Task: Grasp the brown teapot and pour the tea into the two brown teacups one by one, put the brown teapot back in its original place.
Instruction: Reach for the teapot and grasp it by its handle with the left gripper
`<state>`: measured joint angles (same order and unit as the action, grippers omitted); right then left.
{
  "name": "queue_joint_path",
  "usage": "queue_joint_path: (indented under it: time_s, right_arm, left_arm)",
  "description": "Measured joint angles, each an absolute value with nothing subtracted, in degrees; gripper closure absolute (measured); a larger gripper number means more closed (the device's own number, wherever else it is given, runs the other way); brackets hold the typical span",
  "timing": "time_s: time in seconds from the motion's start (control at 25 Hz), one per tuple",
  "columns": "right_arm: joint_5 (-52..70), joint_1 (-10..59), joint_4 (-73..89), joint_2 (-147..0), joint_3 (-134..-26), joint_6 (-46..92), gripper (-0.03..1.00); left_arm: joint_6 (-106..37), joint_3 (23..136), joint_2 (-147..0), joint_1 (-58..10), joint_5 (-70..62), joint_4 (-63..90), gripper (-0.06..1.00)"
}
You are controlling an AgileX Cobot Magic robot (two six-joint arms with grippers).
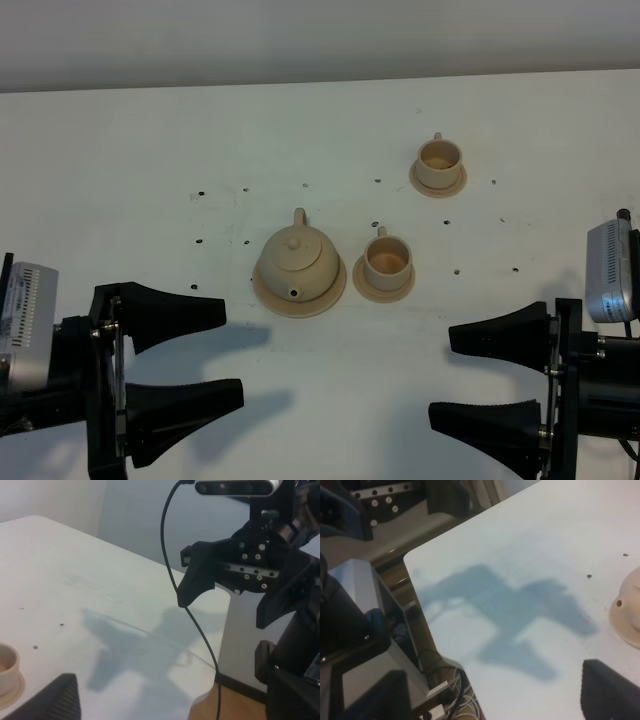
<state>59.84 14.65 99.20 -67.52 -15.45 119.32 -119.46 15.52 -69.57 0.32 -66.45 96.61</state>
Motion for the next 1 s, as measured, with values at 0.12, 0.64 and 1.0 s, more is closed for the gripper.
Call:
queue_joint_path:
  time_s: [0.12, 0.64, 1.0]
  right_arm:
    - [59.8, 14.7, 99.2, -67.5, -15.5, 119.3, 0.28]
    - [59.8, 14.7, 99.2, -67.5, -15.5, 118.5, 0.28]
    - [59.8, 14.7, 99.2, -67.5, -15.5, 118.5, 0.28]
  left_arm:
    - [-119.5, 15.5, -69.6, 0.3, -66.5, 96.6, 0.21]
    - [-119.5, 15.5, -69.6, 0.3, -67.7, 96.6, 0.21]
    - [-119.5, 15.5, -69.6, 0.3, -68.3, 96.8, 0.21]
